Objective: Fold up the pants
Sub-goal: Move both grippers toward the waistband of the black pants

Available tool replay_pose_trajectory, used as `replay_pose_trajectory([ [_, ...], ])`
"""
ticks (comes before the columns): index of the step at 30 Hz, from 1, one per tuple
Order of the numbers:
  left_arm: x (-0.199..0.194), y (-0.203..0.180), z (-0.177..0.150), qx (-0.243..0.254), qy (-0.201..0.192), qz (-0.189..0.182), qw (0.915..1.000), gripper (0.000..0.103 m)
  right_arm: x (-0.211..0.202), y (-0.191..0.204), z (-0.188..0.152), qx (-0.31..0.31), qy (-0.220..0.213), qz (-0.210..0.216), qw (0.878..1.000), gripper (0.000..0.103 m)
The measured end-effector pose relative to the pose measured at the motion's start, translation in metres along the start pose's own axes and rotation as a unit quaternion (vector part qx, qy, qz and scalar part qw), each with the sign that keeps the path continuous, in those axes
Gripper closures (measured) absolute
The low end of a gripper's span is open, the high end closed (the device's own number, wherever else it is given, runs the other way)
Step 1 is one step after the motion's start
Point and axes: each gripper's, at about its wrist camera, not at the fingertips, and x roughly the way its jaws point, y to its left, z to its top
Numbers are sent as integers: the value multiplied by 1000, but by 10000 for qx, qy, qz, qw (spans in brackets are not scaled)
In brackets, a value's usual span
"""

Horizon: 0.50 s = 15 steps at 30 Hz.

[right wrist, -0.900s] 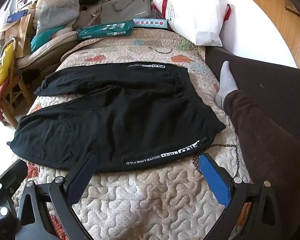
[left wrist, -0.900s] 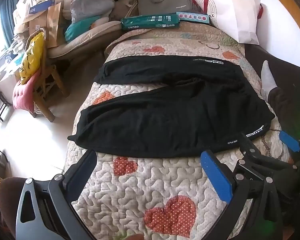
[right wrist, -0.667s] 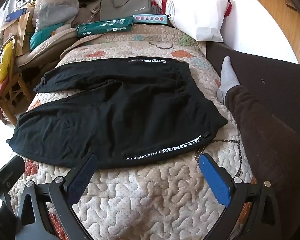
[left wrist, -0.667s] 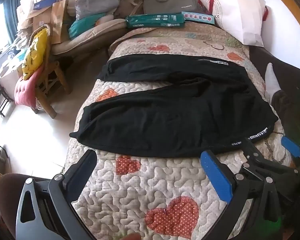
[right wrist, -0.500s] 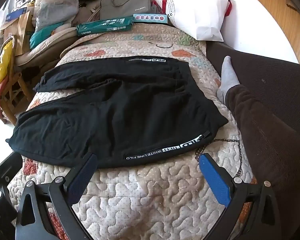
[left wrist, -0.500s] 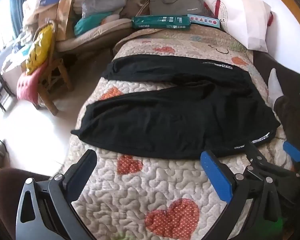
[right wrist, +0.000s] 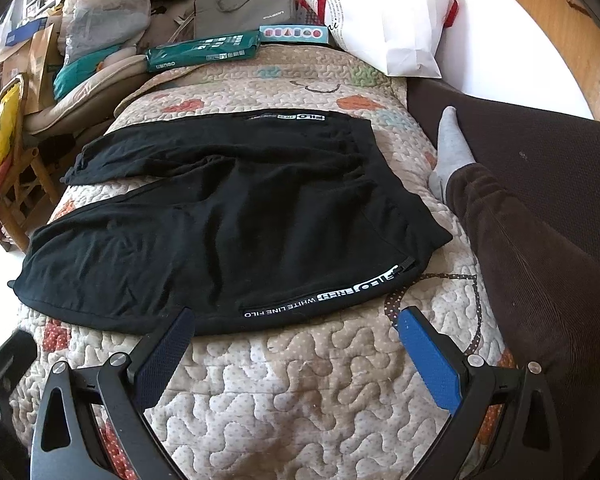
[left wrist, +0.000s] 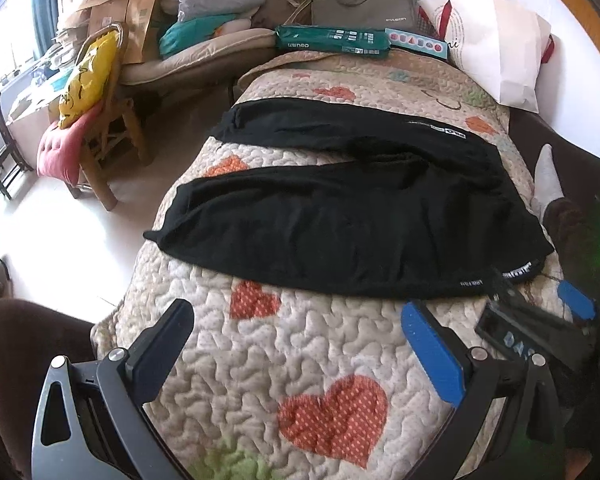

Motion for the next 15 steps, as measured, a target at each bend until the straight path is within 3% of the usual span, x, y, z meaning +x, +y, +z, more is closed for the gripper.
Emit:
replay_pose_trajectory([
  [7,-15,-10,-13,226,4,-122,9997,0,-3,-1,0,48,-46,-25,10000,0],
  [15,-20,-11,-21,209,130,-634,9977,0,-5,-3,1,77,-97,-73,9999,0],
])
